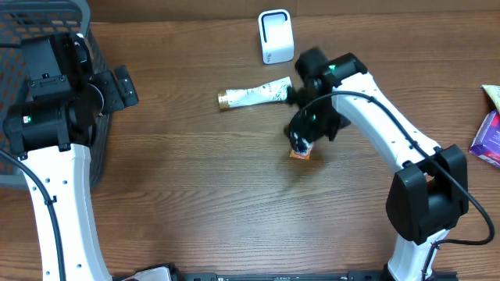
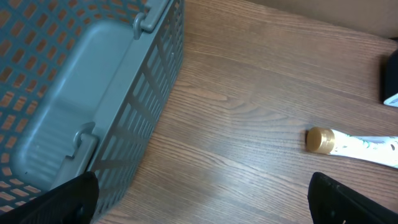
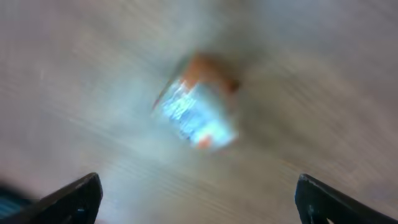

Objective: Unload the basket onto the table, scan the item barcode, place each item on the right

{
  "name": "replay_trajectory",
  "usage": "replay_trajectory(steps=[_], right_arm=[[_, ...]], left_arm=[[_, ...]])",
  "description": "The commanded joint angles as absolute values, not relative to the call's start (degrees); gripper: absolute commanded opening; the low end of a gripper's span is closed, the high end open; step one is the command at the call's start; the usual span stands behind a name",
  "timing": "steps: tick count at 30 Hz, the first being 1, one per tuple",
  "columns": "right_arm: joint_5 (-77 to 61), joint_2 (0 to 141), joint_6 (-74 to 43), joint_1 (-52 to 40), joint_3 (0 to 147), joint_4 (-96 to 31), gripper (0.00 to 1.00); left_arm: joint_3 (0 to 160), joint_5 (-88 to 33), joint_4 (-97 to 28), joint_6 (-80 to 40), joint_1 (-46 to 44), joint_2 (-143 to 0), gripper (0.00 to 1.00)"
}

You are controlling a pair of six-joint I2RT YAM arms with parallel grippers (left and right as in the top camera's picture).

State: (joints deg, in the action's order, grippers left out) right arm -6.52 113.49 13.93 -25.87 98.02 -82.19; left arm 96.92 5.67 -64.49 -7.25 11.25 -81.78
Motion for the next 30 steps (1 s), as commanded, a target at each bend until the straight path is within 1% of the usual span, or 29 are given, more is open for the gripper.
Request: replay_trajectory(steps=[1, 6, 12, 14, 19, 23, 25, 30], right_arm=[[-11.35, 112.49, 18.50, -27.07, 98.48, -83.05, 1.00], [-7.20, 114.17, 18.59, -27.05, 98.41, -78.50, 1.00], [-2.13, 117.78, 21.34, -26.94, 95.55, -73.47, 0.99], [-2.04, 118.41, 22.61, -26.94, 95.50, -73.23, 0.97], [-2.37, 118.80, 22.81, -26.94, 94.24, -70.50, 0.97], [-2.70, 119.61, 22.76, -26.94, 93.95, -69.49, 0.94], [-3.99, 120.25, 22.76, -26.94, 93.95, -69.25, 0.94], [-5.48, 121.99, 22.76, -26.94, 93.95, -69.23, 0.89]], left_arm=[[97.86, 6.15, -64.31, -6.39, 11.25, -81.65, 1.00], [97.86, 6.15, -64.31, -6.39, 11.25, -81.65, 1.00], [97.86, 6.15, -64.31, -6.39, 11.25, -81.65, 1.00], [97.86, 6.15, -64.31, -6.39, 11.25, -81.65, 1.00], [97.86, 6.15, -64.31, -6.39, 11.25, -81.65, 1.00], [97.86, 6.15, -64.31, -6.39, 11.25, -81.65, 1.00], [97.86, 6.15, -64.31, -6.39, 11.25, -81.65, 1.00], [97.86, 6.15, -64.31, -6.39, 11.25, -81.65, 1.00]])
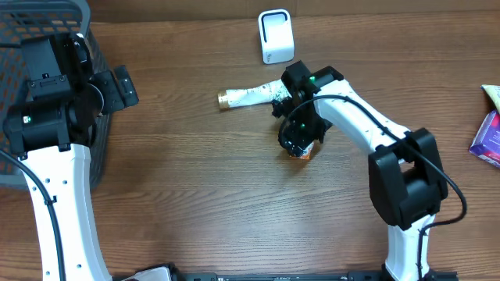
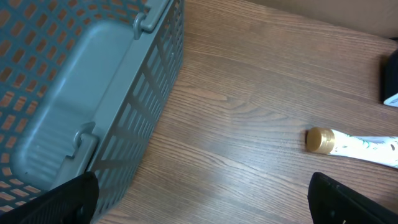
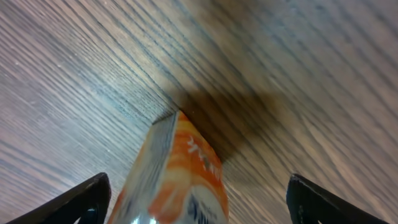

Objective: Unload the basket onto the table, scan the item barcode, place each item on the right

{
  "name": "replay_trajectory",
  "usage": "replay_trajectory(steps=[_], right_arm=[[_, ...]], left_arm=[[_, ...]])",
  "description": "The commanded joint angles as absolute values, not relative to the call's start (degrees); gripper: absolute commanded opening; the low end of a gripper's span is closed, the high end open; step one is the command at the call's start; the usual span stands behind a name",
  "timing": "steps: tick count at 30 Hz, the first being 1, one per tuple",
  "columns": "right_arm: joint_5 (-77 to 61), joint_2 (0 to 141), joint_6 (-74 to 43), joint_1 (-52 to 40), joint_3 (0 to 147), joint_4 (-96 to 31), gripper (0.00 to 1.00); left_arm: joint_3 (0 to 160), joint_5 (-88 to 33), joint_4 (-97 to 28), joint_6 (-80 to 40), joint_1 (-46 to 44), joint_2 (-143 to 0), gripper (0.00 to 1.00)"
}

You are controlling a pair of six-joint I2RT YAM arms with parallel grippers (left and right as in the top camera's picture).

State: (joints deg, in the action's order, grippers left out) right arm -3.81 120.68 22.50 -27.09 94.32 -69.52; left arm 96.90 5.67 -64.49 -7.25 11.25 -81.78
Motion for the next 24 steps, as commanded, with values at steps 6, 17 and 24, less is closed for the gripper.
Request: replay_trajectory(steps=[6, 17, 24], right_arm=[[-6.07, 122.78, 22.79, -26.96, 93.95, -69.36, 0.70], [-6.04, 122.78, 22.79, -26.94, 93.95, -68.55, 0.33], [-6.09, 122.76, 22.46, -26.94, 94.17, -67.26, 0.17]], left_arm=[[97.86, 6.15, -64.31, -6.39, 11.25, -81.65, 1.00], [97.86, 6.15, -64.31, -6.39, 11.25, -81.65, 1.00], [97.86, 6.15, -64.31, -6.39, 11.25, -81.65, 1.00]])
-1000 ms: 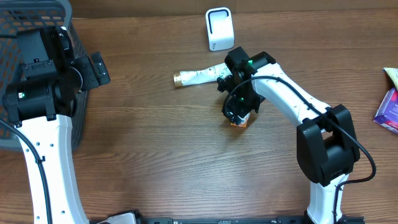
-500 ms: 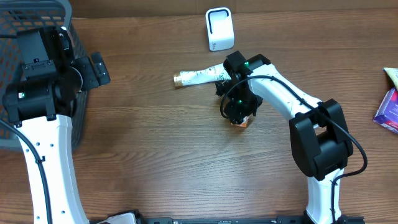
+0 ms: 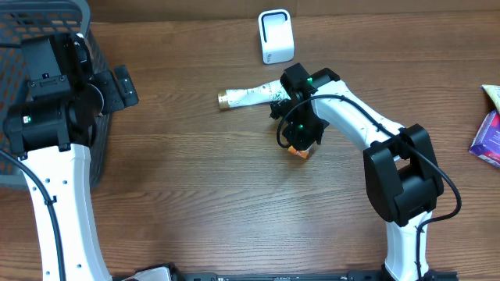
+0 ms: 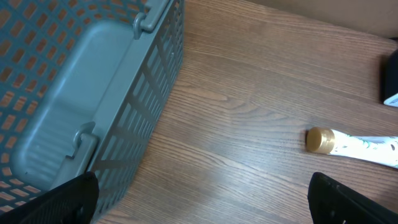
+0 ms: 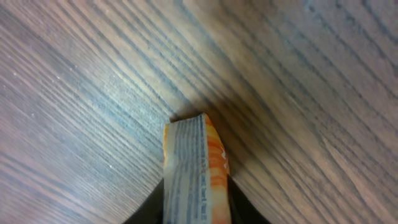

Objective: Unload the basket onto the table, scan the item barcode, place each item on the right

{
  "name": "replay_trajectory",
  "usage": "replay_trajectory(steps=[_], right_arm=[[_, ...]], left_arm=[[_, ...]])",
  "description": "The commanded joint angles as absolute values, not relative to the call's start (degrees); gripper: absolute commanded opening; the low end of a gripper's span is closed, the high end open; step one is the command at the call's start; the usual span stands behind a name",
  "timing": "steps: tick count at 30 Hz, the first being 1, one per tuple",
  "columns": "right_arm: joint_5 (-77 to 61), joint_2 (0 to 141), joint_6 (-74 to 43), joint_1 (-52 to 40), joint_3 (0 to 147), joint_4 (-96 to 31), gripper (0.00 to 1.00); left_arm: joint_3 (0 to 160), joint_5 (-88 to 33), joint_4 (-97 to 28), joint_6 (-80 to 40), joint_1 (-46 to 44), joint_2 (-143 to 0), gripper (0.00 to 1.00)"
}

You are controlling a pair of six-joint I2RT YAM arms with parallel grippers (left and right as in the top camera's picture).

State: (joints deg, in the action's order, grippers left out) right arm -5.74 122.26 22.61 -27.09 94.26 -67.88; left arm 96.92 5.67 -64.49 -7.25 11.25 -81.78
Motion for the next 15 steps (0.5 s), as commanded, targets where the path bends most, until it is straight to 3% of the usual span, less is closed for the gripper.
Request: replay_trajectory(steps=[1, 6, 11, 15], right_arm=[[-6.09, 122.78, 21.96, -26.94, 94.50, -67.07, 0.15], [-7.07, 122.74, 18.17, -26.94, 99.42, -68.05, 0.15], [-16.64, 122.74, 16.69, -26.94, 110.67, -71.92, 0.14], [-22.76, 122.74, 5.82, -26.92, 120.51, -71.33, 0.13]], left_arm=[[97.86, 6.15, -64.31, -6.39, 11.25, -81.65, 1.00], [97.86, 6.15, -64.31, -6.39, 11.25, -81.65, 1.00], [97.86, 6.15, -64.31, -6.39, 11.25, -81.65, 1.00], [97.86, 6.15, -64.31, -6.39, 11.25, -81.65, 1.00]])
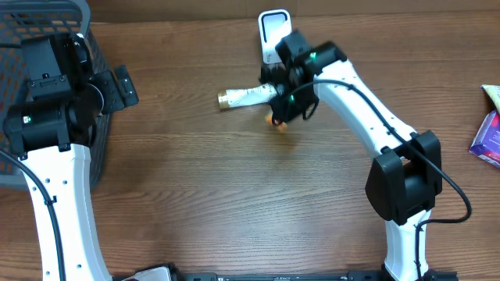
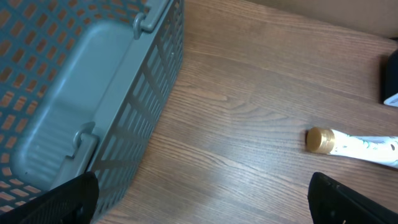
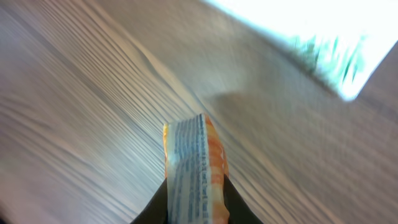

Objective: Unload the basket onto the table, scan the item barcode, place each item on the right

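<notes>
My right gripper (image 1: 283, 109) is shut on a small orange and white packet (image 3: 194, 168), held off the table just in front of the white barcode scanner (image 1: 274, 34). In the overhead view only an orange corner of the packet (image 1: 273, 120) shows below the gripper. In the right wrist view the packet stands edge-on between the fingers (image 3: 231, 200), over blurred wood. My left gripper (image 2: 202, 199) is open over bare wood beside the grey basket (image 2: 81, 93), far from the packet.
A white tube with a gold cap (image 1: 246, 97) lies right beside the right gripper; its cap (image 2: 320, 140) also shows in the left wrist view. Purple and green packages (image 1: 489, 133) lie at the table's right edge. The grey basket (image 1: 47, 23) fills the far left corner.
My right gripper, still shut on the packet, has lifted it off the table and moved it back and left, close to the tube and the scanner. The left arm has not moved.
My right gripper was open above the orange packet on the table. Then it was down around it, jaws still apart. Then it was shut on the packet at the table. Now the packet is held up near the scanner. The left arm stayed still.
</notes>
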{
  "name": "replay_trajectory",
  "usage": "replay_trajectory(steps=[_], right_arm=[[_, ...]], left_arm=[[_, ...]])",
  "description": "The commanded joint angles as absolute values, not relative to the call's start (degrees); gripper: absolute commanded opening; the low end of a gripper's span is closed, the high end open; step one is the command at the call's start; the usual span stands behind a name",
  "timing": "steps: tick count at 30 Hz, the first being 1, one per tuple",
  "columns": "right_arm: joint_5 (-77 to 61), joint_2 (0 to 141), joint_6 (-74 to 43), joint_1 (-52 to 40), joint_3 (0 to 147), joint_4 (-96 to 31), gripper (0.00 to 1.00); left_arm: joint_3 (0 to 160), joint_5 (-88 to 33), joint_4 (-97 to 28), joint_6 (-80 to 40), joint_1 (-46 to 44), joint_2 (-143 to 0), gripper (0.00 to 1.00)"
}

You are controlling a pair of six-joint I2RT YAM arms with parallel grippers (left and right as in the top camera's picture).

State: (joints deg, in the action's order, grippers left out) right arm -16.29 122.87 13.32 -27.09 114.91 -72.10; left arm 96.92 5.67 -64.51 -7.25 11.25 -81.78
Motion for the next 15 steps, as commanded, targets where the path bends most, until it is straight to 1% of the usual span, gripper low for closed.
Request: replay_trajectory(steps=[1, 2, 3, 4, 6, 8, 9, 10, 11, 13, 14, 15], right_arm=[[-23.70, 122.74, 2.33, -26.85, 121.40, -70.37, 0.13], [-28.14, 122.74, -6.87, -26.57, 122.80, -68.51, 0.13], [-30.72, 122.74, -10.39, -26.41, 123.15, -68.01, 0.11], [-36.18, 122.74, -17.91, -26.09, 123.26, -67.05, 0.10], [-48.18, 122.76, -30.22, -25.36, 123.24, -65.47, 0.11], [-58.46, 122.76, -32.21, -25.19, 123.24, -63.40, 0.18], [-62.74, 122.76, -32.25, -25.10, 123.24, -63.05, 0.18], [-64.77, 122.76, -32.88, -25.10, 123.24, -63.09, 0.13], [-66.70, 122.76, -35.29, -25.10, 123.24, -63.96, 0.04], [-67.44, 122.76, -41.71, -25.10, 123.24, -66.61, 0.04], [-67.40, 122.76, -50.39, -25.10, 123.24, -68.55, 0.04], [-67.37, 122.76, -54.43, -25.10, 123.24, -69.12, 0.04]], left_arm=[[97.86, 6.17, -64.31, -6.39, 11.25, -81.65, 1.00], [97.86, 6.17, -64.31, -6.39, 11.25, -81.65, 1.00], [97.86, 6.15, -64.31, -6.39, 11.25, -81.65, 1.00], [97.86, 6.15, -64.31, -6.37, 11.25, -81.65, 1.00], [97.86, 6.15, -64.31, -6.39, 11.25, -81.65, 1.00], [97.86, 6.15, -64.31, -6.39, 11.25, -81.65, 1.00], [97.86, 6.15, -64.31, -6.39, 11.25, -81.65, 1.00], [97.86, 6.15, -64.31, -6.39, 11.25, -81.65, 1.00], [97.86, 6.15, -64.31, -6.39, 11.25, -81.65, 1.00], [97.86, 6.15, -64.31, -6.39, 11.25, -81.65, 1.00], [97.86, 6.15, -64.31, -6.39, 11.25, -81.65, 1.00], [97.86, 6.15, -64.31, -6.39, 11.25, -81.65, 1.00]])
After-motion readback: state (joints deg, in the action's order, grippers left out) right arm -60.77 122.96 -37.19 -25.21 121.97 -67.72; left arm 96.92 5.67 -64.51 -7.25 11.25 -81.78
